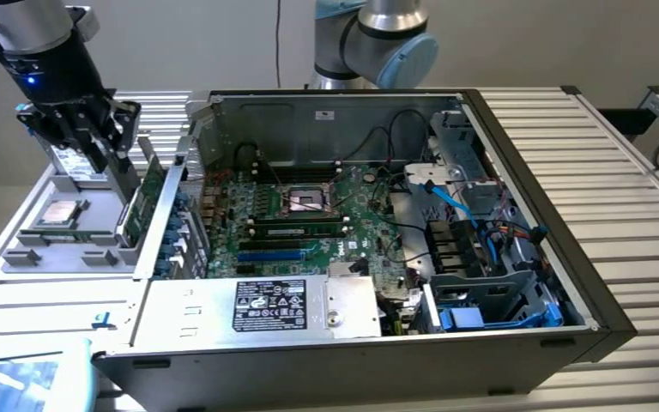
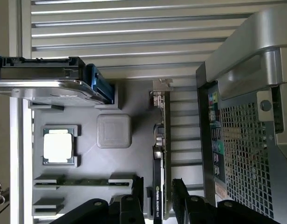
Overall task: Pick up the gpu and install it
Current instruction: 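Pick up the gpu and move the gpu toward the slot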
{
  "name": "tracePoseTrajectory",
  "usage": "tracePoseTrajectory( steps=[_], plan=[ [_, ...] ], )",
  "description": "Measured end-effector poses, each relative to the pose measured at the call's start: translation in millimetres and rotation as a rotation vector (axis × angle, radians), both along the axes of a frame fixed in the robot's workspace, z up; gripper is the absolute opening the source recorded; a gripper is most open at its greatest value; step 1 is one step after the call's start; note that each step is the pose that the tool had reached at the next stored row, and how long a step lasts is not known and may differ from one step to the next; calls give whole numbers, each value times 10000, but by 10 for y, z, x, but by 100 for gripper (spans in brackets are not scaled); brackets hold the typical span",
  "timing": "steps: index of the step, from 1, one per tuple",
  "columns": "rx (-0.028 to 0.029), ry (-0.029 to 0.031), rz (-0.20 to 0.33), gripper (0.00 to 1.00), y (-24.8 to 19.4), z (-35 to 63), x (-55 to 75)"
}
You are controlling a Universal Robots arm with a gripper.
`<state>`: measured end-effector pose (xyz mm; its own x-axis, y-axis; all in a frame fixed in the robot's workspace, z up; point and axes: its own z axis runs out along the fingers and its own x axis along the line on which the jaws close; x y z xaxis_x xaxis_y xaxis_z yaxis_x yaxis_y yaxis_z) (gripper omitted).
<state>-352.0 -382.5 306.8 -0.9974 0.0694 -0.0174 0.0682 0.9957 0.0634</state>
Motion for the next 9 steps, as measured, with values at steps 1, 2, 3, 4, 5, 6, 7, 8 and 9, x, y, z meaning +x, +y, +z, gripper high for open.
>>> tracePoseTrajectory(
  steps=[1, 2, 3, 4, 5, 6, 7, 8, 9],
  plan=[
    [-1, 1, 0, 39, -9, -18, 1],
    [-1, 1, 0, 39, -18, -36, 2],
    [-1, 1, 0, 39, -26, -53, 4],
    [-1, 1, 0, 39, -33, -72, 8],
    [0, 1, 0, 39, -39, -90, 13],
    [0, 1, 0, 39, -44, -109, 20],
    [-1, 1, 0, 39, -48, -127, 32],
    [-2, 3, 0, 39, -49, -144, 51],
    [-1, 2, 0, 39, -52, -163, 70]
  ],
)
